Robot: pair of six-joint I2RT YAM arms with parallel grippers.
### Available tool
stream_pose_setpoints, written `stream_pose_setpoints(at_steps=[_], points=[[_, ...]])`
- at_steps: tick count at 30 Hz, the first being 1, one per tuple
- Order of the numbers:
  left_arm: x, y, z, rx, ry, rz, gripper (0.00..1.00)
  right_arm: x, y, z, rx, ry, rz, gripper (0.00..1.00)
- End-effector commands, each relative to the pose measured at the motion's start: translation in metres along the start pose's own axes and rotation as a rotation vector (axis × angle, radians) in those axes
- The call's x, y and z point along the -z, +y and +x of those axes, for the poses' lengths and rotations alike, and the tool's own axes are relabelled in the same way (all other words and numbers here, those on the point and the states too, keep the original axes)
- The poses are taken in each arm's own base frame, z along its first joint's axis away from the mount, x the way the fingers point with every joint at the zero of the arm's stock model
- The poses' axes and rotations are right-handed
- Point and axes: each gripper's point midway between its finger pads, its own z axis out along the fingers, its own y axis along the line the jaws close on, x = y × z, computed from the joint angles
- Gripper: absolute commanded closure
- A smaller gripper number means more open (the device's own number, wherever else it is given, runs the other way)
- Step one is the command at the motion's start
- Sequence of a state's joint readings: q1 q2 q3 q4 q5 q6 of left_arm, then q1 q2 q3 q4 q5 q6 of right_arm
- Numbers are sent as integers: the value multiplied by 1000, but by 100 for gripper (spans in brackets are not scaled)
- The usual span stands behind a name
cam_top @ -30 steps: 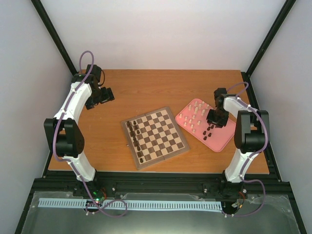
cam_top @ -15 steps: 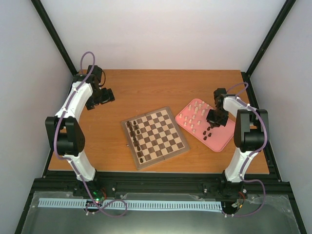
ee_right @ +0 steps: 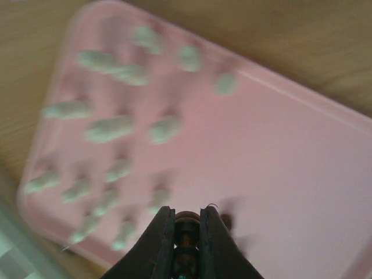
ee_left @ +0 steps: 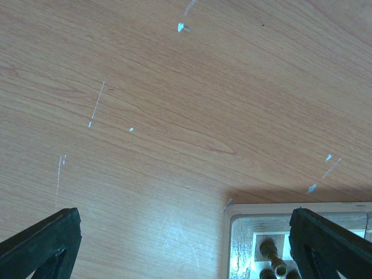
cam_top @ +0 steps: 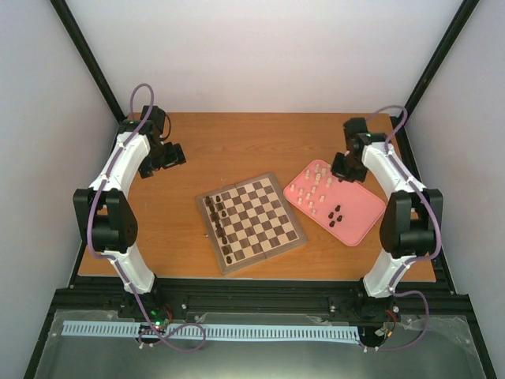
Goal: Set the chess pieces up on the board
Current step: Pick up the chess piece from the storage box, then place the chess piece on the chessboard.
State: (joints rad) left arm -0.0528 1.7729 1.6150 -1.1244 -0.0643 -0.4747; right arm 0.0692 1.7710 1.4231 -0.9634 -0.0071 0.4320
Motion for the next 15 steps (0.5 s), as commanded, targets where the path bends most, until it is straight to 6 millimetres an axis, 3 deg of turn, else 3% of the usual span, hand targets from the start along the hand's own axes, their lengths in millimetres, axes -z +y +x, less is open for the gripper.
stream_pose_setpoints(at_steps=[1,5,8,15], points=[[22,-5,-10,-6,-56,23,0,30,68,26,124,-3,-72,97],[22,-4,-9,-5,-58,21,0,38,152,64,289,27,-147,97],[22,-3,-8,-4,-58,20,0,35,200,96,421,54,-174,97],[24,-2,-5,-4,-64,22,0,16,263,174,669,173,-210,97]])
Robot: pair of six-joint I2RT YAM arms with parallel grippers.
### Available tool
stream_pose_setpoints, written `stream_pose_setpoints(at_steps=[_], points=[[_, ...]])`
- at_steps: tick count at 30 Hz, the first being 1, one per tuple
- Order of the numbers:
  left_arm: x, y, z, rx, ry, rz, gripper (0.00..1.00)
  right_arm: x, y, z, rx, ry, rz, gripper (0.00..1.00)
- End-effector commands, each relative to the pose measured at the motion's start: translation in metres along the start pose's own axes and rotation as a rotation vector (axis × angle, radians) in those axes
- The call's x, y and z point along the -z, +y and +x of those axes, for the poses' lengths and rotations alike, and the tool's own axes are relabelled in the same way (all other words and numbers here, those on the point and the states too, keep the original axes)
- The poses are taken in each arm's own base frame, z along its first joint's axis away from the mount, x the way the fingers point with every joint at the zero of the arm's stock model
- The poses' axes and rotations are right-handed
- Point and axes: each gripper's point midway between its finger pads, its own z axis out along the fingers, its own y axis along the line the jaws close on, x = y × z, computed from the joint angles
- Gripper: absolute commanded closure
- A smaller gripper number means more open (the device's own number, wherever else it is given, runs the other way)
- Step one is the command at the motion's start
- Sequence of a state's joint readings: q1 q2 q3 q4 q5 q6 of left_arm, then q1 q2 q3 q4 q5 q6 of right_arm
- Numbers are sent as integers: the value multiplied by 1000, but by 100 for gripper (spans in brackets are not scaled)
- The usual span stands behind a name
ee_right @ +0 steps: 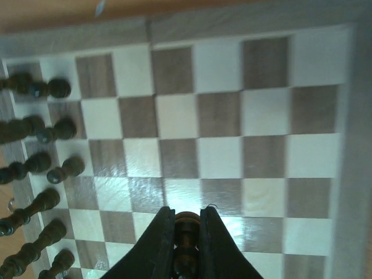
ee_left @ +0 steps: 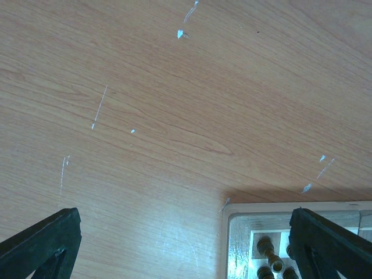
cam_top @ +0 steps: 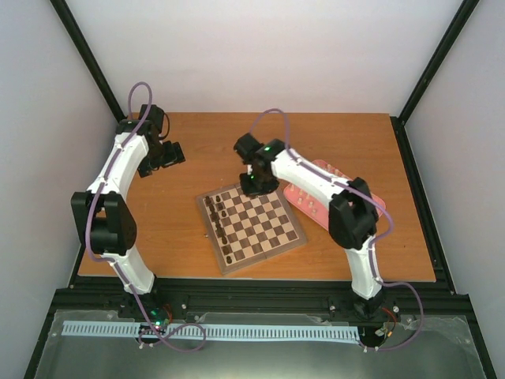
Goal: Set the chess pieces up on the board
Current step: Place the chess piece on the chessboard.
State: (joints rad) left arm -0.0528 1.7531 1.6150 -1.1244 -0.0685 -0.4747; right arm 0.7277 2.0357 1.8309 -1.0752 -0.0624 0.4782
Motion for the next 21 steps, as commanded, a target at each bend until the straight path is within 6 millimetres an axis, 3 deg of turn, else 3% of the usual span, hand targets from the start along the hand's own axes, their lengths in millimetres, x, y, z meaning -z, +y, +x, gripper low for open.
stream_pose_setpoints(at_steps=[1,7,11,21], points=[[17,-2,-4,-4,-44,19,0,-14,35,26,90,101,-41,97],[18,-1,-1,-4,-50,20,0,-21,76,46,212,134,-64,97],[15,0,2,-3,-41,19,0,-28,91,56,266,160,-63,97],[15,0,4,-4,-42,26,0,-44,97,74,296,225,-39,97]])
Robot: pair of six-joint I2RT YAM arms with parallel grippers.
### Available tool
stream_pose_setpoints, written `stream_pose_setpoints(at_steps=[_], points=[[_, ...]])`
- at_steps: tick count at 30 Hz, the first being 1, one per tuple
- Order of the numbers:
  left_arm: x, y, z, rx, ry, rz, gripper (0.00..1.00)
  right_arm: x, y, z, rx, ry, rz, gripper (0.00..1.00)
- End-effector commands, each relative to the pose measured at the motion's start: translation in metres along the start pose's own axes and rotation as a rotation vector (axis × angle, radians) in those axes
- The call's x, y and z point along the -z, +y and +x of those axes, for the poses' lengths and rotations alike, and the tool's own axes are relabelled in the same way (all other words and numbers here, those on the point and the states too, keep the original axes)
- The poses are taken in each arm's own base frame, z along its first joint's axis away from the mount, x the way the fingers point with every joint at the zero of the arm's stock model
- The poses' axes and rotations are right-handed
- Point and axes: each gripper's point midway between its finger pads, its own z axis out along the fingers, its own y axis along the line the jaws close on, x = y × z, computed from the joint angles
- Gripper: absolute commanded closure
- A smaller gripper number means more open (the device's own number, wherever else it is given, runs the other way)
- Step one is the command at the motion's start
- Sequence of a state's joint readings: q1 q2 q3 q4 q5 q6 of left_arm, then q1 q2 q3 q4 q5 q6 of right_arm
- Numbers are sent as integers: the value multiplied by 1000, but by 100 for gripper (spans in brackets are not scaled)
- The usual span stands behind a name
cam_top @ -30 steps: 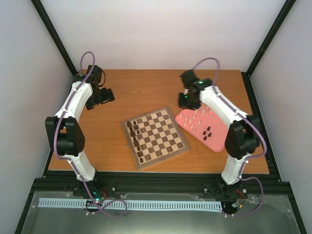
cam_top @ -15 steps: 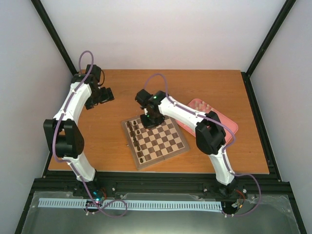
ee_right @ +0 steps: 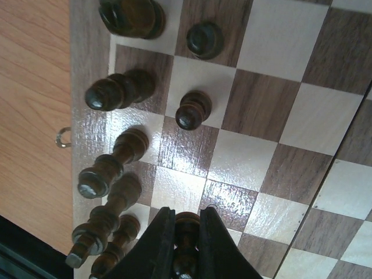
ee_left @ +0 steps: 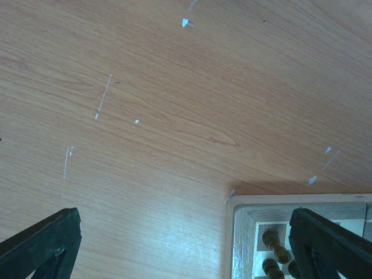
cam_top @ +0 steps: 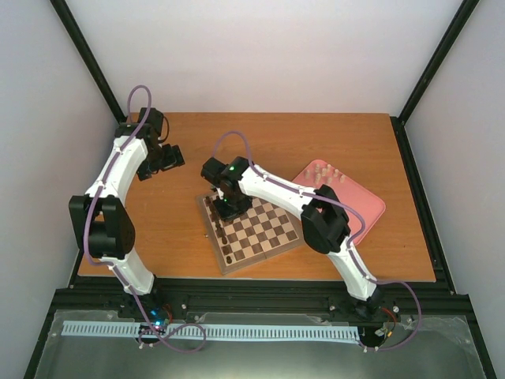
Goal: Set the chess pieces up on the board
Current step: Place the chess piece on the chessboard.
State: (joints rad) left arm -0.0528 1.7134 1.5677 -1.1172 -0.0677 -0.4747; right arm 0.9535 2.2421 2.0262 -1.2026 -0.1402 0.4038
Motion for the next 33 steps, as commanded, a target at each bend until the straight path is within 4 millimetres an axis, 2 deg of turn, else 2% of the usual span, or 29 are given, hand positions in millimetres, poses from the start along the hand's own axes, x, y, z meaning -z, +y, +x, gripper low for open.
stream_pose_setpoints(at_steps=[1,16,33], points=[[12,-5,-4,-4,-42,27,0,-4,3,5,18,27,5,97],[11,-5,-5,-4,-41,27,0,-15,6,-9,58,10,6,97],[9,-4,-5,-6,-38,20,0,-26,8,-13,80,29,2,97]])
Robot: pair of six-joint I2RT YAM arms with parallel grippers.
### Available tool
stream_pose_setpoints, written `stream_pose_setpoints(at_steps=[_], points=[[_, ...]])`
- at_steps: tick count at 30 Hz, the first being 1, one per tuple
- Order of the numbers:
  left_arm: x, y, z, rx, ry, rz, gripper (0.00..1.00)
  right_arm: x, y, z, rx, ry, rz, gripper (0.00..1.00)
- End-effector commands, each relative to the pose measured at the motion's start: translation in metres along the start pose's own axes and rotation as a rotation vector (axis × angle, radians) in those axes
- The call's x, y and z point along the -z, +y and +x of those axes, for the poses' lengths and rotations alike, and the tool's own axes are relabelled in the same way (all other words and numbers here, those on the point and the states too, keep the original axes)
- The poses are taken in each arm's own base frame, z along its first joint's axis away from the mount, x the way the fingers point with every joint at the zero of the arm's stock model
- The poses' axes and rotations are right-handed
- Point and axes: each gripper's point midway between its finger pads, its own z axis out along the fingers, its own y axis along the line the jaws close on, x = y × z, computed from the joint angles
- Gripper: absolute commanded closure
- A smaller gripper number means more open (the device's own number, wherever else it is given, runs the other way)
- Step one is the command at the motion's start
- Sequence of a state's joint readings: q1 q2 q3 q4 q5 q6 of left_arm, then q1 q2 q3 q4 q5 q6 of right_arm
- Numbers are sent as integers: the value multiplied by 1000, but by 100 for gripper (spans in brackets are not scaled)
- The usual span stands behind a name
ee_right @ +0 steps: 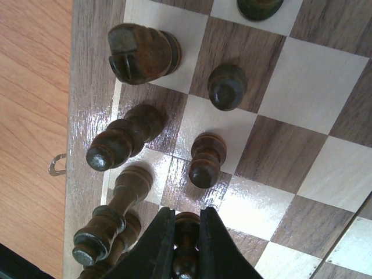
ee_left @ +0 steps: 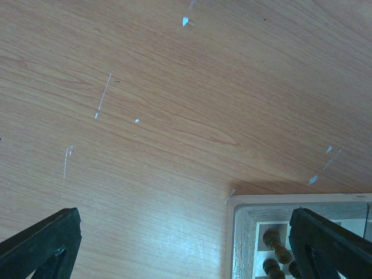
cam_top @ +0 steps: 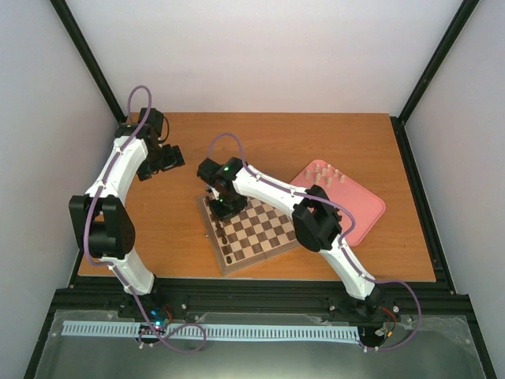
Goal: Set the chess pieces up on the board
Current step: Place the chess piece on the chessboard.
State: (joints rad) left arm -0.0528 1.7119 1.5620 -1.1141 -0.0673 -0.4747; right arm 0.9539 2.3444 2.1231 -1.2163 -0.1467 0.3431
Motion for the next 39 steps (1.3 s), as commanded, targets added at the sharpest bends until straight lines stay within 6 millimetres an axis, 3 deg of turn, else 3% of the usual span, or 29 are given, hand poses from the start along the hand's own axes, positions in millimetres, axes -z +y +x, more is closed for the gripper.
stream_pose_setpoints(at_steps=[1,39], points=[[10,-4,-6,-6,-39,20,0,-6,5,-1,24,11,1,96],[10,-4,-8,-9,-40,14,0,-6,4,-6,42,-3,9,83]])
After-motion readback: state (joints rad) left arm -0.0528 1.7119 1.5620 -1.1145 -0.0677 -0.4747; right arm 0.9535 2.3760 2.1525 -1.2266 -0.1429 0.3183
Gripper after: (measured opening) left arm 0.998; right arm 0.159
